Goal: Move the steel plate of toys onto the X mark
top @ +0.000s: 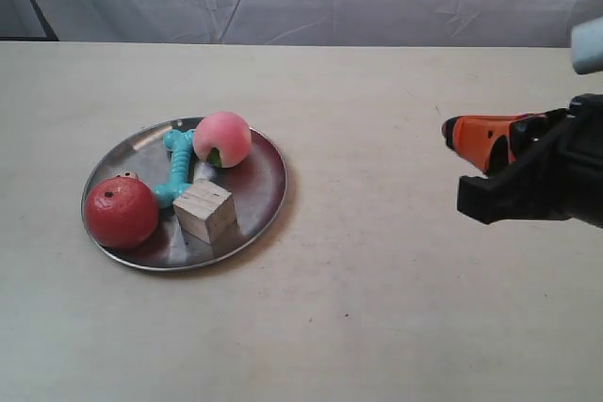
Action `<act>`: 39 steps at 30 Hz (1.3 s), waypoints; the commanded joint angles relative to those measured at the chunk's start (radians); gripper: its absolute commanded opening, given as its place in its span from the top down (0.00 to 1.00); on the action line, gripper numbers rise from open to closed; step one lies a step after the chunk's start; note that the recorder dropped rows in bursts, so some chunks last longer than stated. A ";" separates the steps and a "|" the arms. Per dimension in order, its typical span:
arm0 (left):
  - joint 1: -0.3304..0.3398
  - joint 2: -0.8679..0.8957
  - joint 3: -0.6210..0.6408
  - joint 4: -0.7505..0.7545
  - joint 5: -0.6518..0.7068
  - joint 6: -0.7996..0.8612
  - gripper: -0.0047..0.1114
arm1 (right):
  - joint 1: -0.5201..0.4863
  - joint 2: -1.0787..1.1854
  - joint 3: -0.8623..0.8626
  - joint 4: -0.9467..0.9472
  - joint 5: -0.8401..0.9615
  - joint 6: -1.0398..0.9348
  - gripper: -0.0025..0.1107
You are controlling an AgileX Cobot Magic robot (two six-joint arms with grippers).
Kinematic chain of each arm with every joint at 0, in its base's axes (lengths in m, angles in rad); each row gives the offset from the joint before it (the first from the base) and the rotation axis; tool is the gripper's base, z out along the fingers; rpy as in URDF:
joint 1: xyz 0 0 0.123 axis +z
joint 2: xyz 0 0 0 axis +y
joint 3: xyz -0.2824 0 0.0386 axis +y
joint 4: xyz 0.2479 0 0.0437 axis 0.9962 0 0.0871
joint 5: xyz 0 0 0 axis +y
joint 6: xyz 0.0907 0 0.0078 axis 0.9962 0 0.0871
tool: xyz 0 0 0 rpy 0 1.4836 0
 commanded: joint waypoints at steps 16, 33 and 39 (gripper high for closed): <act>-0.006 -0.009 0.004 0.000 0.009 -0.005 0.96 | 0.005 -0.341 0.378 -0.471 -0.528 -0.004 0.98; -0.006 -0.009 0.004 0.006 0.046 -0.005 0.96 | -0.196 -0.678 0.434 -0.471 -0.500 -0.004 0.98; 0.225 -0.009 0.007 0.004 0.046 -0.005 0.96 | -0.355 -0.793 0.443 -0.471 -0.493 -0.004 0.98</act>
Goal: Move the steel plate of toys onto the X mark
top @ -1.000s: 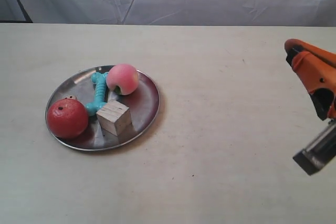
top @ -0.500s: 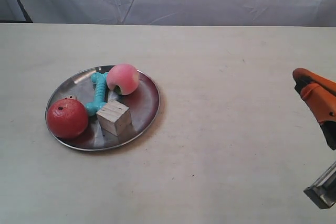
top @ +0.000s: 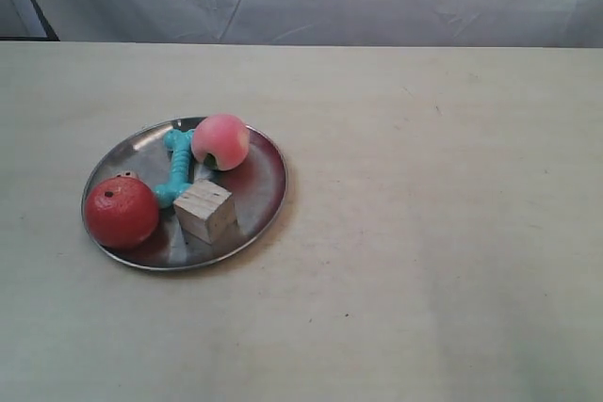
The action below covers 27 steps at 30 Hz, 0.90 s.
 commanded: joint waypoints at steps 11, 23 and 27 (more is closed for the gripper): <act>0.405 -0.152 0.252 0.003 -0.123 -0.005 0.96 | -0.067 -0.080 0.006 -0.002 -0.002 -0.002 0.98; 0.405 -0.227 0.393 0.003 -0.090 -0.005 0.96 | -0.067 -0.080 0.006 -0.002 0.003 -0.002 0.98; 0.405 -0.273 0.420 0.003 -0.095 -0.005 0.96 | -0.067 -0.080 0.006 -0.002 0.006 -0.002 0.98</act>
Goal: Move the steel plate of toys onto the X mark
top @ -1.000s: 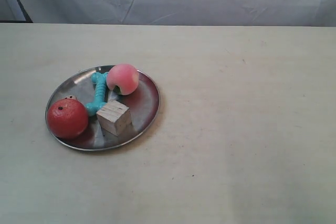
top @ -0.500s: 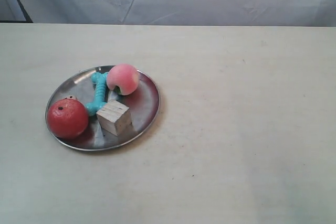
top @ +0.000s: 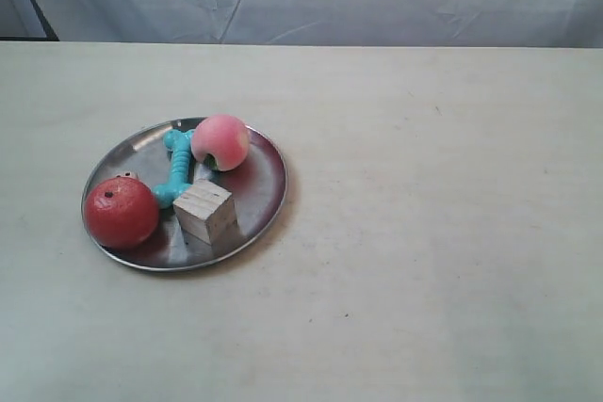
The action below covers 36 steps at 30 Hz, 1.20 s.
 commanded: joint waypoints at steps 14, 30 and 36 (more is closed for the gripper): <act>0.050 -0.046 0.087 -0.001 -0.054 -0.005 0.96 | -0.005 -0.007 0.005 -0.001 0.006 -0.002 0.98; 0.054 -0.046 0.087 0.000 -0.048 -0.005 0.96 | -0.005 -0.007 0.005 -0.003 0.005 -0.002 0.98; 0.054 -0.046 0.087 0.000 -0.048 -0.005 0.96 | -0.005 -0.007 0.005 -0.003 0.005 -0.002 0.98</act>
